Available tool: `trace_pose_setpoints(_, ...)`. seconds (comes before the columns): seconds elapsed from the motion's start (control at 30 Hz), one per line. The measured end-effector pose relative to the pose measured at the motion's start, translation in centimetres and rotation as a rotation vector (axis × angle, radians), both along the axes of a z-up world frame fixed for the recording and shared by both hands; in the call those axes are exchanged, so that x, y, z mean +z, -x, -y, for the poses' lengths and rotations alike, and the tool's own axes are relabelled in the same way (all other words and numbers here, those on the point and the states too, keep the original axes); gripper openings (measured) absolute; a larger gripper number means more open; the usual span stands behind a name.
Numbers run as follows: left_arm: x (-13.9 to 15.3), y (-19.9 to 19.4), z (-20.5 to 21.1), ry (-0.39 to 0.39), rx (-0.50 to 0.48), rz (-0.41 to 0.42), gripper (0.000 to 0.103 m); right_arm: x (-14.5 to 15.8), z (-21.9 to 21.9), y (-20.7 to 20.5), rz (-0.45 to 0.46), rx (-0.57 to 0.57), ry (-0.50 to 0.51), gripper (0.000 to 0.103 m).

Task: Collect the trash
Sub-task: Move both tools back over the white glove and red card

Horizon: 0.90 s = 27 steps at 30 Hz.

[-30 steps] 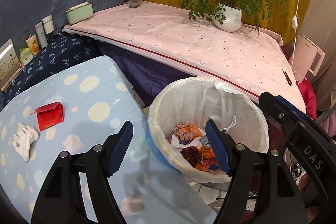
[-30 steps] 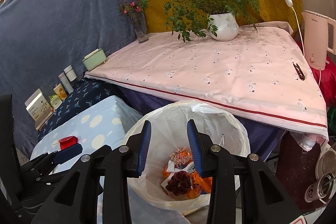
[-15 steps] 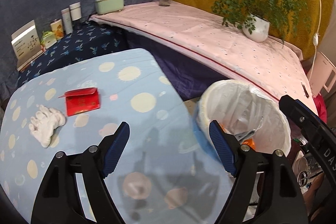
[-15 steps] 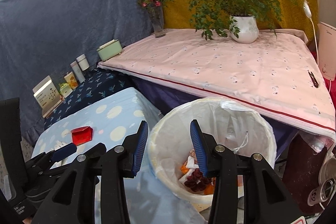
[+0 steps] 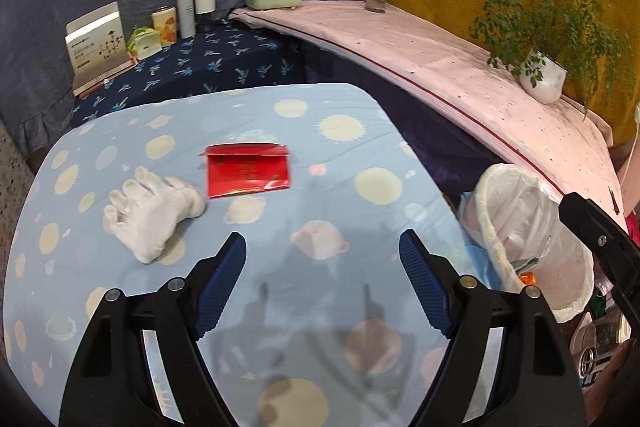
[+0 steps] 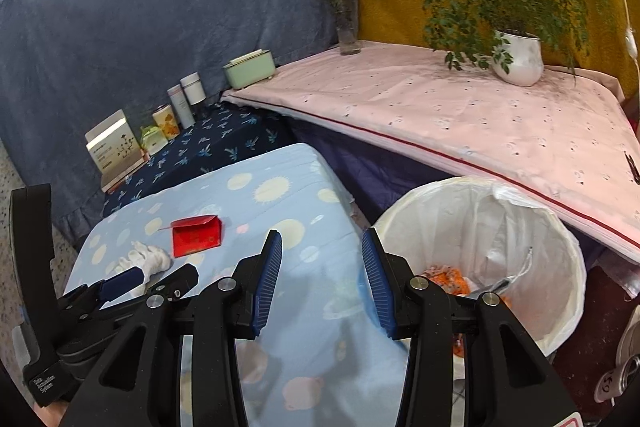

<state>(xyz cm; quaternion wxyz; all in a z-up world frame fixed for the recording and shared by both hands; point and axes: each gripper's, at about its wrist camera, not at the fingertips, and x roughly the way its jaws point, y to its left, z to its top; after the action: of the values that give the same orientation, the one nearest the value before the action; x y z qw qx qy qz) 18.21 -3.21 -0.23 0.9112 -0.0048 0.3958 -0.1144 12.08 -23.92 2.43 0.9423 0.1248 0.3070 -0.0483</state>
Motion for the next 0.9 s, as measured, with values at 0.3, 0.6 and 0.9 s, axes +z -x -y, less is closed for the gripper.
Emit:
trace_pose_setpoints(0.3, -1.1, -1.0, -4.1, -0.012, 0.067, -0.002, 0.082, -0.9, -3.8, -1.6, -0.028, 0.061, 0.015, 0.041)
trace_pose_setpoints(0.6, -3.1, -2.6, -7.8, -0.033, 0.115, -0.029, 0.082, -2.5, -7.3, -3.6, -0.057, 0.115, 0.029, 0.041)
trace_pose_setpoints(0.9, -5.2, -4.6, -10.4, -0.051, 0.143, -0.056, 0.082, -4.6, -10.2, -6.3, -0.083, 0.164, 0.019, 0.041)
